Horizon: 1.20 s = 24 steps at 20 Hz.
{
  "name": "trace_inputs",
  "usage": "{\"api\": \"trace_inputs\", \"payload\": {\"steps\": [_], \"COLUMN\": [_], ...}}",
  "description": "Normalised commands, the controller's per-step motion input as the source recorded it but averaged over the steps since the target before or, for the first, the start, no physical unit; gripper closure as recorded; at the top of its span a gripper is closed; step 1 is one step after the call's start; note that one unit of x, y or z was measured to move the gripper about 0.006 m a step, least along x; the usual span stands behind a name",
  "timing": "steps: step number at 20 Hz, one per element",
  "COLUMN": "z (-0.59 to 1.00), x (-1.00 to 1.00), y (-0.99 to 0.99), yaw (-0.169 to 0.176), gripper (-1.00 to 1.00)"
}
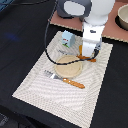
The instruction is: Interact with the objects in diverse but meaningful ways.
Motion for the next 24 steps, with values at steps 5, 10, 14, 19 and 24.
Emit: {"api": "trace_inputs", "payload": {"steps": [5, 10, 14, 19, 24], "z": [-0.27, 0.6, 1.0, 1.0, 0.86], "x": [0.09, -0.08, -0.28, -0.11, 0.0], "y": [0.35, 0.16, 0.06, -0.14, -0.72], "yaw": [0.027, 0.0, 0.0, 0.0, -0.022], "gripper": [1.0, 1.0, 1.0, 1.0, 1.0]}}
